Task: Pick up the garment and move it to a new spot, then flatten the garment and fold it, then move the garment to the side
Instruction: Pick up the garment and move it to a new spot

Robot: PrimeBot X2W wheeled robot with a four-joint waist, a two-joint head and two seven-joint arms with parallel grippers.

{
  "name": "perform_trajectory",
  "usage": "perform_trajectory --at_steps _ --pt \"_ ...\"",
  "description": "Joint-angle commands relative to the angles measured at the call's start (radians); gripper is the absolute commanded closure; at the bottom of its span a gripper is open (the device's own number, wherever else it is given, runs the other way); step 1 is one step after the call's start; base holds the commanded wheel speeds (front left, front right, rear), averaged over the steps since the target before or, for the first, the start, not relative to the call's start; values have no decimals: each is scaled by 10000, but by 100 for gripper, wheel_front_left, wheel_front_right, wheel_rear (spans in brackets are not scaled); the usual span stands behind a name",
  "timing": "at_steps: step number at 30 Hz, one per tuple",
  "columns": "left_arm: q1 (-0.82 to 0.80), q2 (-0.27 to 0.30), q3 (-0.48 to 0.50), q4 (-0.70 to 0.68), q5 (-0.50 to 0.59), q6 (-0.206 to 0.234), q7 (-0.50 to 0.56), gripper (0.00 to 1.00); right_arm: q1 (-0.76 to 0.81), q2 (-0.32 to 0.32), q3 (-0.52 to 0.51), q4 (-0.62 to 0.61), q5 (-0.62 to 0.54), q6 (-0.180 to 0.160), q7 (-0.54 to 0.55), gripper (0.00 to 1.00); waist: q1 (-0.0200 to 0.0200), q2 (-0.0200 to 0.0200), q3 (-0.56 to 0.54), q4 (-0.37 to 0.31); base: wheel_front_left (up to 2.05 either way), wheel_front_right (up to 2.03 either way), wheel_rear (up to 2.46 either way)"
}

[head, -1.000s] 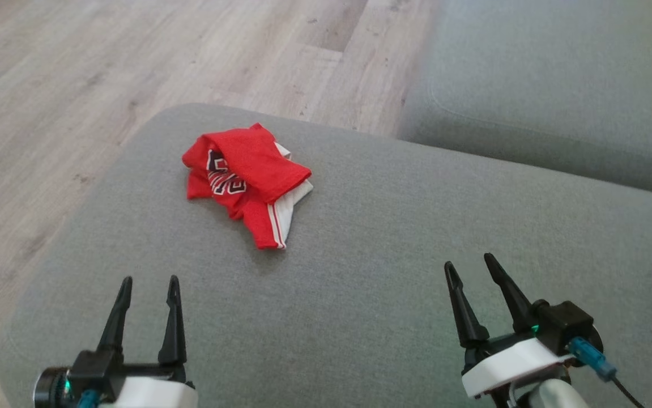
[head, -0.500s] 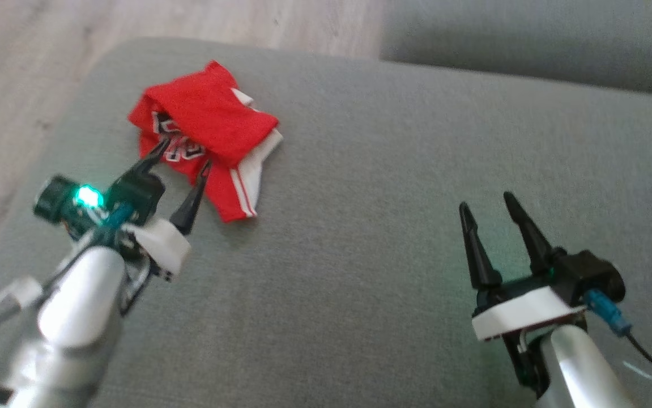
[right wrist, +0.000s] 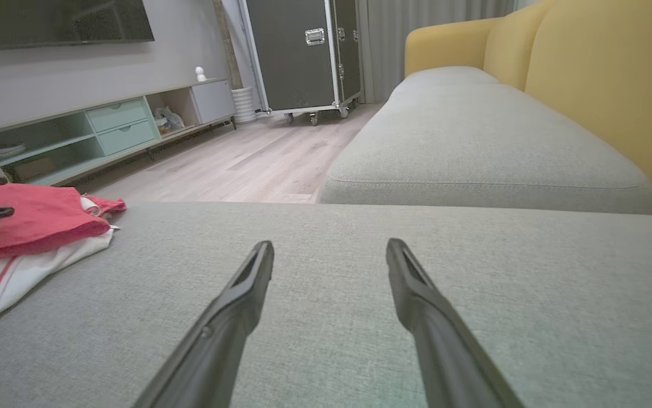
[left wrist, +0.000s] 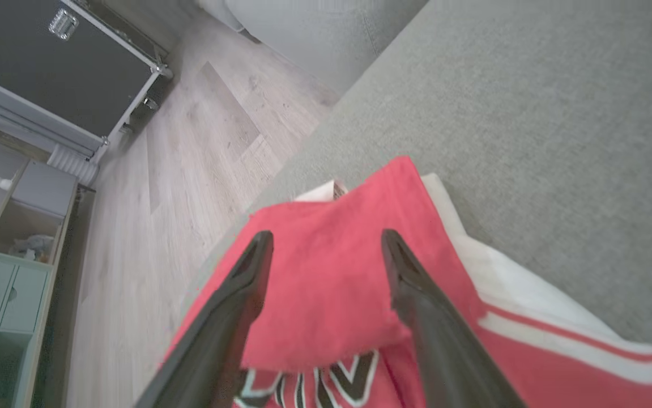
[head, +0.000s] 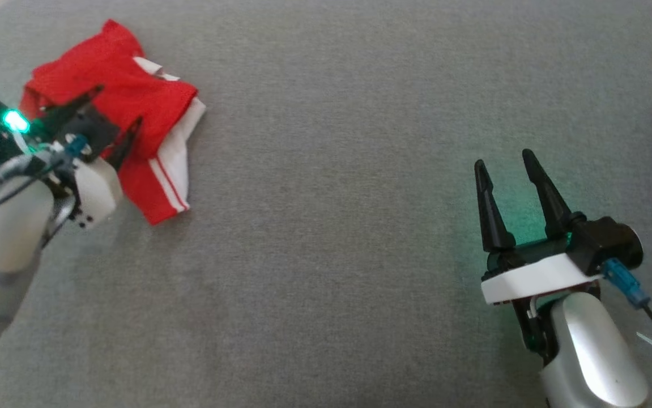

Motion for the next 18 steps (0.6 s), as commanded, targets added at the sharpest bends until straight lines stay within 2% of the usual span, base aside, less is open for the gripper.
perform_trajectory --at_steps 1,4,5,6,7,8,12,18 --pt "-677 485 279 117 3 20 -342 0 -275 -9 199 -358 -63 33 -109 0 -2 0 182 -232 0 0 0" --pt "-828 328 66 544 -188 20 -737 0 -302 -9 216 -359 -42 33 -109 0 -2 0 212 -335 0 0 0" --pt "-880 300 -19 669 -223 20 -871 21 -309 -9 225 -356 -33 33 -109 0 -2 0 212 -366 0 0 0" --pt "-946 272 -47 782 -267 20 -1056 88 -314 -9 225 -355 -22 33 -109 0 -2 0 207 -393 0 0 0" --pt "-946 272 -47 782 -267 20 -1056 88 -314 -9 225 -355 -22 33 -109 0 -2 0 207 -393 0 0 0" --pt "-1022 238 -55 881 -283 20 -1270 100 -316 -9 224 -355 -11 33 -109 0 -2 0 195 -413 0 0 0" --pt "-1235 71 147 1148 -424 169 -1906 100 -289 -9 243 -310 17 33 -109 0 -2 0 61 -459 0 0 0" --pt "-1220 -1 319 1132 -500 319 -2165 100 -182 -8 263 -223 58 33 -109 0 -2 0 -251 -431 0 0 0"
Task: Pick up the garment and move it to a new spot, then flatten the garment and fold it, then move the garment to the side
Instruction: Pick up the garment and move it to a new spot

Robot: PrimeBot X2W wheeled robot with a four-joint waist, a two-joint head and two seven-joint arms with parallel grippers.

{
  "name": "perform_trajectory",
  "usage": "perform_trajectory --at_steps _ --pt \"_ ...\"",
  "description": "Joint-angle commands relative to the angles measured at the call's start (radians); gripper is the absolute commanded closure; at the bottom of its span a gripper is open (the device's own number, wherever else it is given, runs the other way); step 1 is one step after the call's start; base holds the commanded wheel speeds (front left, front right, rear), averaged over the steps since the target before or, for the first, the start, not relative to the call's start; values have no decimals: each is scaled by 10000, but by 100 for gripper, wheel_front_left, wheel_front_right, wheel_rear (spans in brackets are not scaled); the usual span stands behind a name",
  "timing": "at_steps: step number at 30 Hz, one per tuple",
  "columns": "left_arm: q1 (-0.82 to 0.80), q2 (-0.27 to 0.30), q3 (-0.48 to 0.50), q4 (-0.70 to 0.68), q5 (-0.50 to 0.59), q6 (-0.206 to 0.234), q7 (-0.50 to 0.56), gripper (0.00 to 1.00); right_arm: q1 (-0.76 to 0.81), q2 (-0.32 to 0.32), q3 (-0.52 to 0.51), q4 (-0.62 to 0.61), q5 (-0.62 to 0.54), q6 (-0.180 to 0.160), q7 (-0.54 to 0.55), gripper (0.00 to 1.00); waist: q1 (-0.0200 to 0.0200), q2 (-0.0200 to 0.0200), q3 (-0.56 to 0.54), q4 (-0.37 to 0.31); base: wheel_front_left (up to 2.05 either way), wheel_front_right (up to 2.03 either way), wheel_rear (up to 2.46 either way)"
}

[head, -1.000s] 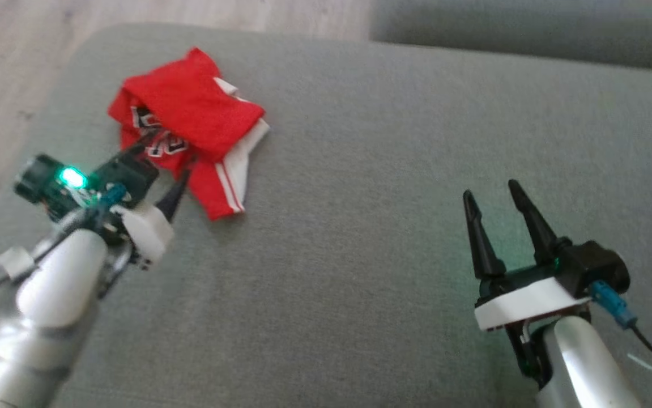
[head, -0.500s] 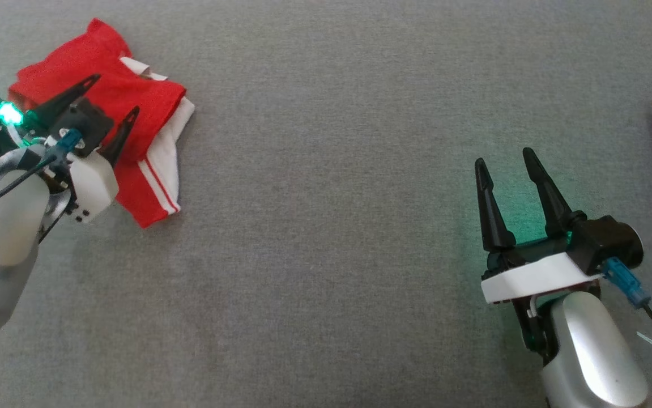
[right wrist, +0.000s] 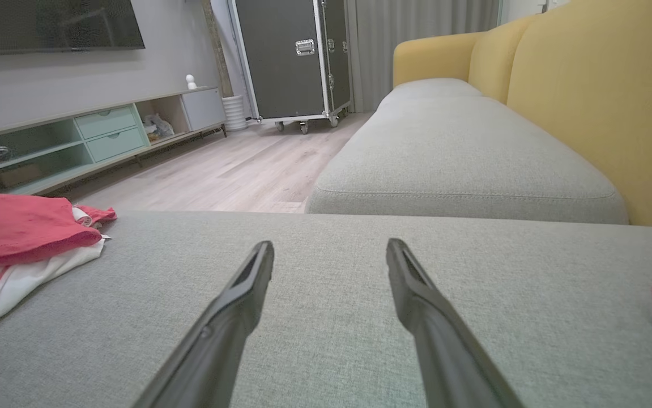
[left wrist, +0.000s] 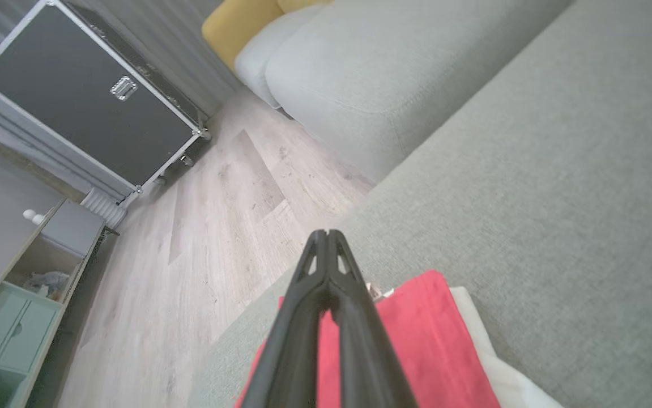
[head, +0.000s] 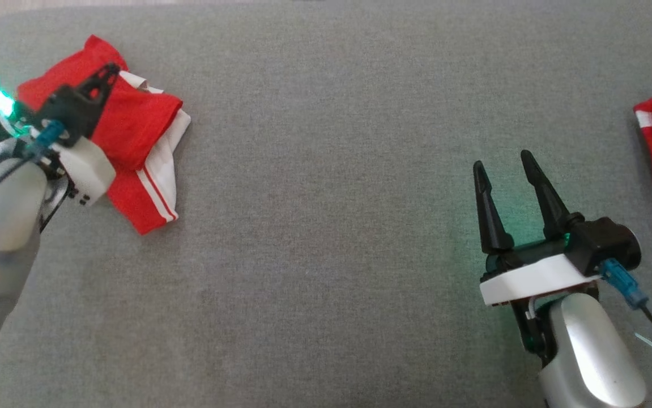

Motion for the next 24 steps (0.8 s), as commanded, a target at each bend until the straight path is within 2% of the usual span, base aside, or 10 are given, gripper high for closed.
perform_trajectory --at_steps 1,7,13,18,19,23,24 --pt "-402 366 558 -83 -217 114 -110 100 -112 -8 277 -259 52 33 -109 0 0 0 -107 23 0 0 0" --pt "386 439 1452 -870 -957 343 -122 100 83 -8 389 -232 184 33 -109 0 0 0 -748 86 0 0 0" --pt "2246 361 2913 -2554 -1979 953 -124 100 465 -8 243 -274 244 33 -109 0 0 0 -1681 495 0 0 0" --pt "4310 59 3795 -4216 -2390 1484 -125 100 835 -8 171 -309 298 33 -109 0 0 0 -2452 1031 0 0 0" --pt "5126 -124 4036 -4826 -2444 1682 -125 100 985 -8 149 -296 322 33 -109 0 0 0 -2726 1257 0 0 0" --pt "6621 -609 4537 -5813 -2592 2087 -125 100 1257 -8 147 -260 367 33 -109 0 0 0 -3130 1603 0 0 0" --pt "6964 -756 4676 -6013 -2635 2160 -125 78 1314 -8 141 -247 387 33 -109 0 0 0 -3197 1664 0 0 0"
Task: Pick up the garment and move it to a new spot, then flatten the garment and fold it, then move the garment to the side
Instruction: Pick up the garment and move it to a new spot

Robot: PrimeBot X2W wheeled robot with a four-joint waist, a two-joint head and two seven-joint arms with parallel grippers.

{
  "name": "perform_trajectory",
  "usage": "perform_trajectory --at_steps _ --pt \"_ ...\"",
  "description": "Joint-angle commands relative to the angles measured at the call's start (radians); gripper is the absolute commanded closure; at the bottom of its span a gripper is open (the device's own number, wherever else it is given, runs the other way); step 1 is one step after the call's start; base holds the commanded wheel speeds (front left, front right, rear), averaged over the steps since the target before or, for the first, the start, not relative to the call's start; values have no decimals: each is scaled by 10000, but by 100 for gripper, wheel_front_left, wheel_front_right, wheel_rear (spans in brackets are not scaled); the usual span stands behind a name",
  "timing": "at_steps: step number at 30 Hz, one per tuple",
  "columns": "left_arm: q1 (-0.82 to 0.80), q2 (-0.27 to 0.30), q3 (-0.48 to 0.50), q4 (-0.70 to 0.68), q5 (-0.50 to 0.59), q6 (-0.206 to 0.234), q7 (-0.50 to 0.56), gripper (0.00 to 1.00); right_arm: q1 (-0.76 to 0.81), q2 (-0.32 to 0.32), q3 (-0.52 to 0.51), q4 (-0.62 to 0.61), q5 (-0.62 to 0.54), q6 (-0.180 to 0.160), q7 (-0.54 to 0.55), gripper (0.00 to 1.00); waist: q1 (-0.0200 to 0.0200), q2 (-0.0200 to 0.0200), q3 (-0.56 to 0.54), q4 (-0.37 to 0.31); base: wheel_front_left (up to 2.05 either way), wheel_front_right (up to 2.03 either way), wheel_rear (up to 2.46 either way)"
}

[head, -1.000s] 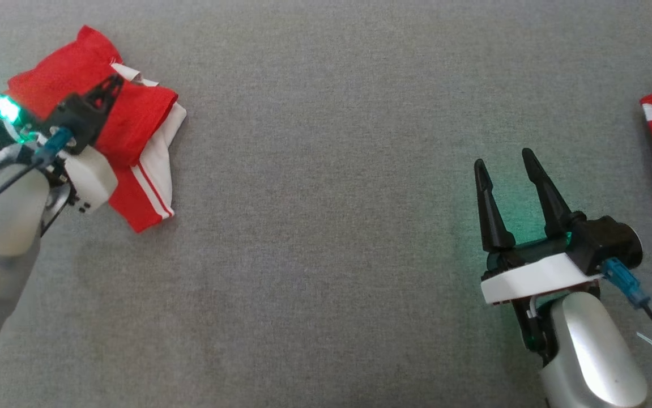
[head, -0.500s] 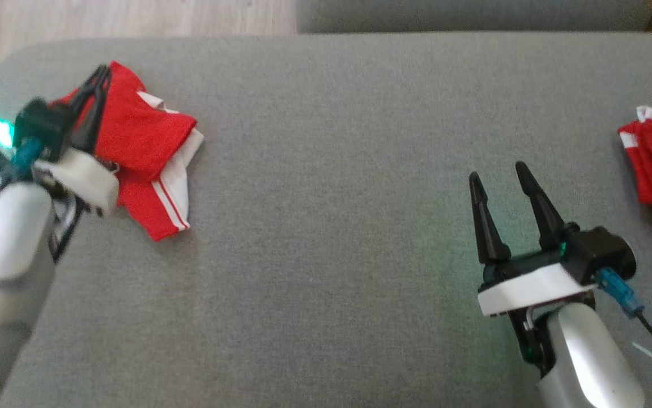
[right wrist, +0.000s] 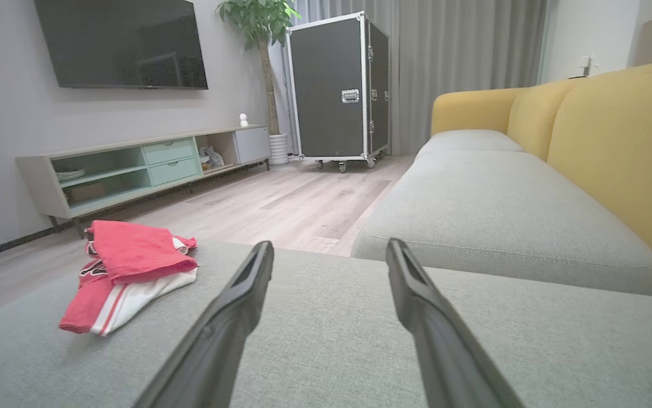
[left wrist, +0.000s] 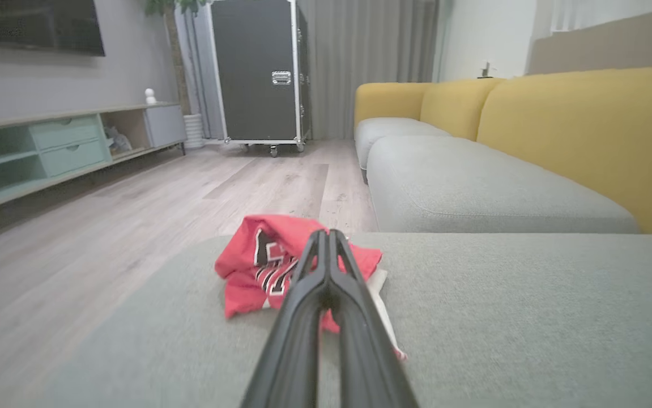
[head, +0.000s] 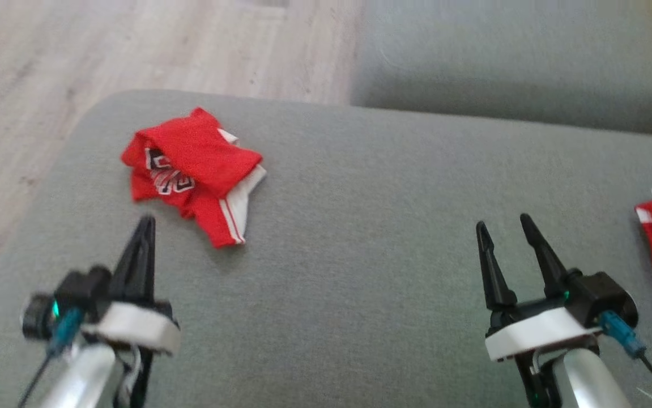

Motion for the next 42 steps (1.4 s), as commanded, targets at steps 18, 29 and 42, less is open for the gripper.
perform_trajectory --at_steps 18,29,42 --pt "2136 -1633 2547 -1516 1124 -14 -66 0 101 -16 502 -251 332 35 -109 0 3 0 -611 472 0 0 0" --pt "-71 -750 1660 -86 2807 -973 439 0 -286 -16 362 -434 -11 35 -109 0 3 0 694 86 0 0 0" --pt "-4856 596 -240 3444 4280 -2215 2259 0 -1415 -16 274 -621 -348 35 -109 0 3 0 2842 -842 0 0 0"
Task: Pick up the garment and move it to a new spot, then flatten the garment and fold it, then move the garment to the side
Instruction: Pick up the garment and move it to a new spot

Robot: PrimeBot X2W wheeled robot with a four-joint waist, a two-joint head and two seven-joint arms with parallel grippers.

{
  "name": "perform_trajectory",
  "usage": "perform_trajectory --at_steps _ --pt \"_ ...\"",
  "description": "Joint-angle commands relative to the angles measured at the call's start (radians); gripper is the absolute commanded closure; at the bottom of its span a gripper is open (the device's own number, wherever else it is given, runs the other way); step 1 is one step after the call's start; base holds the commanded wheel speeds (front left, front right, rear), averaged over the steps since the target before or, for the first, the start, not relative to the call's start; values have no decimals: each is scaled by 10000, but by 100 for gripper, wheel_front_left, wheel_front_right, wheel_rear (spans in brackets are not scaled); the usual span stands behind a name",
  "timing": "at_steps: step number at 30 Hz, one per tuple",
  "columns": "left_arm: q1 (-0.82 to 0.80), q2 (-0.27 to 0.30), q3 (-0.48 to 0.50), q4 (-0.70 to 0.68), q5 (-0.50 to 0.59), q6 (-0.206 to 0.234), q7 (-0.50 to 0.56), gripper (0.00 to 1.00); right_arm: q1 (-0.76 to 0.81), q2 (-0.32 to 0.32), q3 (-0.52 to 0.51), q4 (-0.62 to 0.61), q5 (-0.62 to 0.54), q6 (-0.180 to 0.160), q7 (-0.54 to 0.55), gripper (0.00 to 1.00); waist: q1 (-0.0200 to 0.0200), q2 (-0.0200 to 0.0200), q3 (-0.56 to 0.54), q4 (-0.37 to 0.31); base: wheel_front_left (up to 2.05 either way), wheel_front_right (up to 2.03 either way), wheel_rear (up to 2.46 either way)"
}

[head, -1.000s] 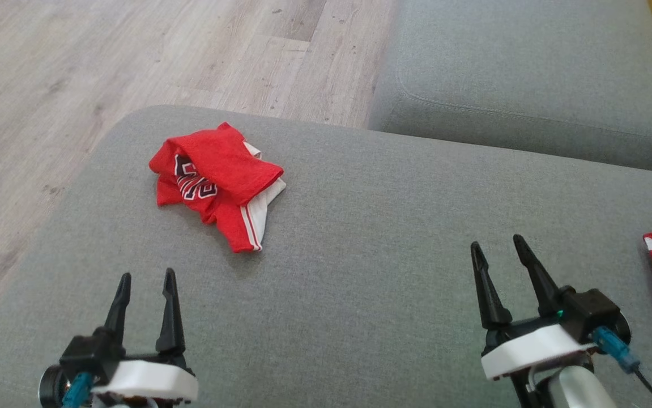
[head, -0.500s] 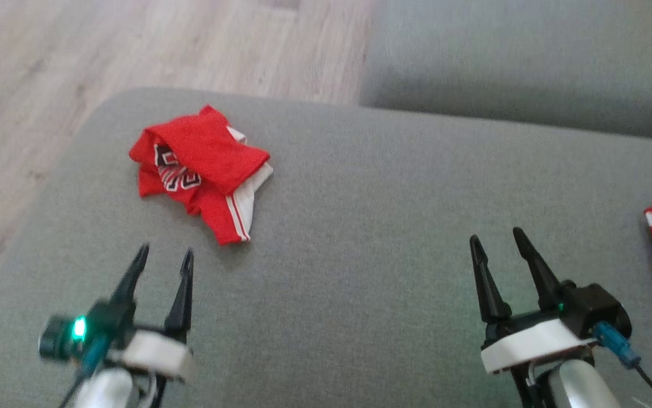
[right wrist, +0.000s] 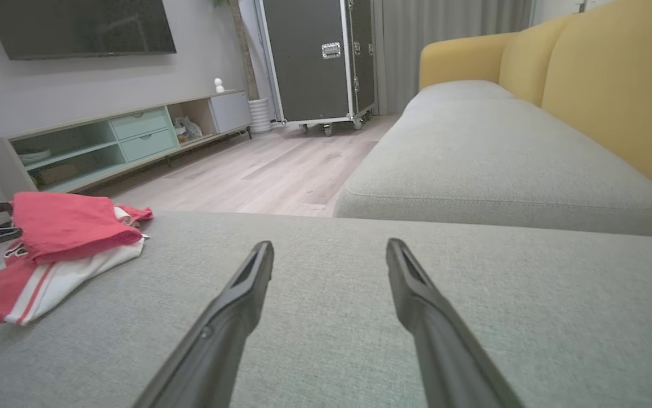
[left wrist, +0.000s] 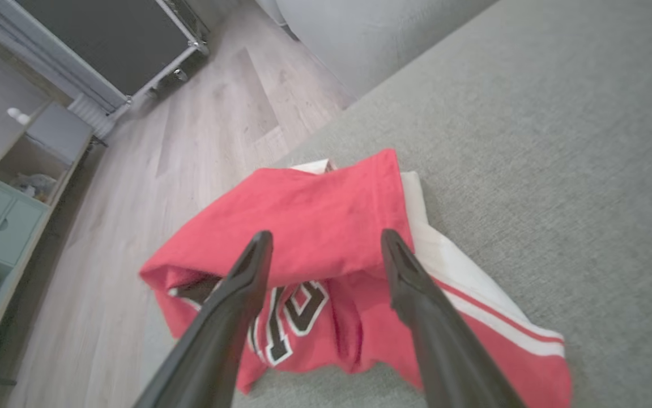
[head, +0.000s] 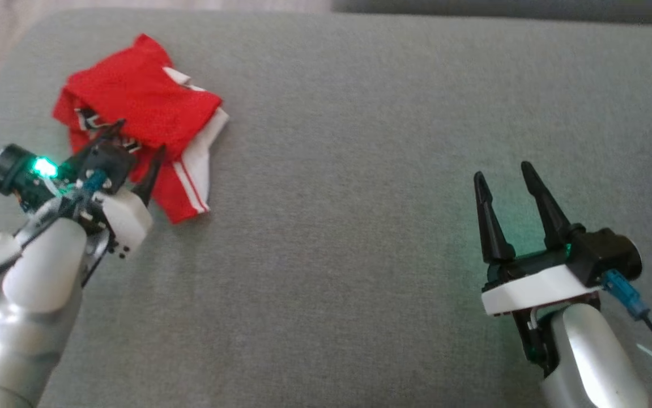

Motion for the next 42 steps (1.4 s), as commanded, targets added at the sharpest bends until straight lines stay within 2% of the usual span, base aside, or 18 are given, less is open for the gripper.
perform_trajectory --at_steps 1,12,17,18,19,25,28,31,35,37,39,42 --pt "-789 519 203 225 -169 -34 135 0 -402 -16 222 -416 -47 33 -109 0 -4 0 565 -456 0 0 0" --pt "-1908 471 -514 2027 -1309 -57 340 0 -722 -16 187 -524 -72 33 -109 0 -4 0 1161 -866 0 0 0" --pt "-2022 305 -1166 2597 -2265 -58 1001 0 -780 -16 148 -530 -103 33 -109 0 -4 0 1237 -947 0 0 0" --pt "-2050 319 -1315 2628 -2463 -58 1112 69 -793 -16 154 -520 -103 33 -109 0 -4 0 1235 -961 0 0 0" --pt "-2096 363 -1444 2618 -2611 -58 1110 100 -808 -16 162 -508 -102 33 -109 0 -4 0 1224 -973 0 0 0" --pt "-2430 557 -1403 2632 -2981 -41 -300 100 -814 -16 236 -395 -46 33 -109 0 -4 0 867 -1046 0 0 0" --pt "-2587 477 -1209 2484 -2994 249 -1542 100 -737 -16 261 -315 -3 33 -109 0 -4 0 537 -1066 0 0 0" --pt "-2678 367 -903 1927 -3017 621 -2144 100 -620 -16 267 -254 62 33 -109 0 -4 0 146 -1070 0 0 0" --pt "-2432 446 -154 -185 -2807 1164 -2227 100 -455 -16 315 -208 158 33 -109 0 -4 0 -277 -1081 0 0 0" --pt "-2063 562 195 -1320 -2569 1290 -2230 100 -412 -16 363 -187 208 33 -109 0 -4 0 -414 -1127 0 0 0" --pt "-1569 638 579 -2559 -2258 1331 -2232 100 -367 -16 446 -176 305 33 -109 0 -4 0 -559 -1248 0 0 0" --pt "-1258 644 694 -3146 -2040 1154 -2233 100 -327 -16 532 -178 411 33 -109 0 -4 0 -632 -1426 0 0 0"
